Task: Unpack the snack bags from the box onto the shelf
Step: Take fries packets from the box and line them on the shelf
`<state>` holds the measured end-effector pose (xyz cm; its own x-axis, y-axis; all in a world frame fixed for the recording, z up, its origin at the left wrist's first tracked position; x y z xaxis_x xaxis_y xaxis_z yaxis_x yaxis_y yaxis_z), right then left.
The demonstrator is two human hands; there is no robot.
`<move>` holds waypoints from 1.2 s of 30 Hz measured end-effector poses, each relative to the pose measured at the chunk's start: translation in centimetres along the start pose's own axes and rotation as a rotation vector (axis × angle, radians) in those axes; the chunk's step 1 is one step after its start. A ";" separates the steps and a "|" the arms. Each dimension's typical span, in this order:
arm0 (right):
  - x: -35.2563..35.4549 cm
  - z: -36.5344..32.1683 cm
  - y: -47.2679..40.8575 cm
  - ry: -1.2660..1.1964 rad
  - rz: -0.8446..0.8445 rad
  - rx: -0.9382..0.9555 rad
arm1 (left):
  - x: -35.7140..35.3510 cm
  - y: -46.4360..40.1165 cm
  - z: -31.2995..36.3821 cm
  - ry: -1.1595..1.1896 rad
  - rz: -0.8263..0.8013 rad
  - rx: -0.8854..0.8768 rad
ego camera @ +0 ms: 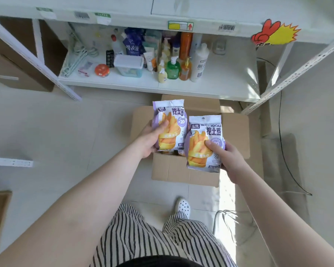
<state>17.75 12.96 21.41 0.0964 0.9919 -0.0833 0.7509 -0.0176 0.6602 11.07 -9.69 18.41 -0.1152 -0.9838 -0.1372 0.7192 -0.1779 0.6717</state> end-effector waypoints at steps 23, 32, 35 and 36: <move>-34.2 -1.0 -1.0 0.038 -0.034 -0.014 | 40.7 7.4 8.7 -0.057 0.213 -0.159; -37.5 -10.5 -7.0 0.054 -0.085 0.053 | 41.9 2.4 17.5 -0.051 0.223 -0.213; -38.1 -13.9 -8.7 0.044 -0.085 0.084 | 41.7 1.0 21.2 -0.035 0.209 -0.251; -38.4 -15.1 -9.3 0.039 -0.088 0.093 | 41.7 0.4 22.4 -0.033 0.207 -0.265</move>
<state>-2.76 -23.03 29.70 0.0031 0.9942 -0.1078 0.8129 0.0603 0.5793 -8.78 -51.26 29.32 0.0327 -0.9994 0.0091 0.8822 0.0332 0.4696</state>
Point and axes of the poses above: each hand's wrist, its own y-axis away from the middle knuckle, its own x-axis out of the back of the hand, z = x × y, the point moved 8 cm from there along -y, towards the middle knuckle, and after that the axes turned 3 degrees about -y, right-handed, at the moved point
